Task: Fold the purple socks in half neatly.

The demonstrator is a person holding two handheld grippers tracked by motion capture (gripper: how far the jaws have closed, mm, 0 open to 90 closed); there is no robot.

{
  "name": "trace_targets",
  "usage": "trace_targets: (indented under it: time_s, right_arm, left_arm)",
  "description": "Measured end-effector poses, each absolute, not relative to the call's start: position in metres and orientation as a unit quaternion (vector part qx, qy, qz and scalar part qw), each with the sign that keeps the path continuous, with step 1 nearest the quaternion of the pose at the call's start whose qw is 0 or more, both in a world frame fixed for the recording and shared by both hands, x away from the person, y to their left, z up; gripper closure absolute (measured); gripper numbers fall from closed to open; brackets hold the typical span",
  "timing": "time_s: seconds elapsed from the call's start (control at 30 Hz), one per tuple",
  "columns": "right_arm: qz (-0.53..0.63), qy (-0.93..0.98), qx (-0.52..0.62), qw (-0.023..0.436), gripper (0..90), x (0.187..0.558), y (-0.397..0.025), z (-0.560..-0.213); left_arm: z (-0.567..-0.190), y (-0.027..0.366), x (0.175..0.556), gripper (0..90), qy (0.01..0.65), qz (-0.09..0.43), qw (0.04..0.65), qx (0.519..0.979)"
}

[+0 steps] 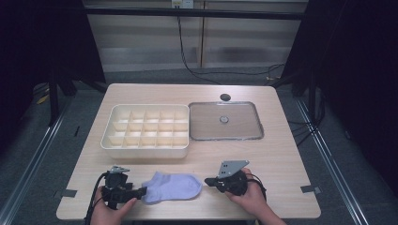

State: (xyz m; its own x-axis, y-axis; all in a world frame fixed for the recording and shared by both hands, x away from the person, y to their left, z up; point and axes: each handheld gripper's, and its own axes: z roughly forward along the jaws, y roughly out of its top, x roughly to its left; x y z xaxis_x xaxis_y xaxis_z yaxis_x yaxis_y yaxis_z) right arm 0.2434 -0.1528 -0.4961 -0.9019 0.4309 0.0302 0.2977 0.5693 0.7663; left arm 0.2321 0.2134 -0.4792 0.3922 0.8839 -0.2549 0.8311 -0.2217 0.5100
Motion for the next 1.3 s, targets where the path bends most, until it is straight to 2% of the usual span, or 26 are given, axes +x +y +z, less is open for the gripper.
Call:
trace_targets:
  time_s: [0.33,0.63,0.97,1.03,1.23,1.3]
  right_arm:
    - [0.402,0.890,0.199,0.083,88.8,0.240,-0.145,-0.501]
    - [0.399,0.893,0.191,0.088,88.0,0.239,-0.143,-0.504]
    - [0.404,0.888,0.205,0.081,87.6,0.239,-0.145,-0.505]
    - [0.406,0.888,0.202,0.082,87.6,0.239,-0.146,-0.506]
    - [0.409,0.885,0.207,0.080,88.2,0.238,-0.147,-0.506]
    - [0.410,0.885,0.207,0.079,88.2,0.238,-0.147,-0.507]
  left_arm:
    - [-0.478,0.211,0.233,44.3,0.551,0.033,0.295,0.780]
    - [-0.480,0.207,0.239,48.5,0.538,0.058,0.295,0.788]
    - [-0.480,0.198,0.240,55.1,0.536,0.032,0.302,0.787]
    - [-0.480,0.197,0.240,59.7,0.537,0.036,0.299,0.788]
    - [-0.477,0.194,0.240,65.6,0.542,0.028,0.279,0.792]
    - [-0.477,0.194,0.240,72.4,0.545,0.025,0.277,0.791]
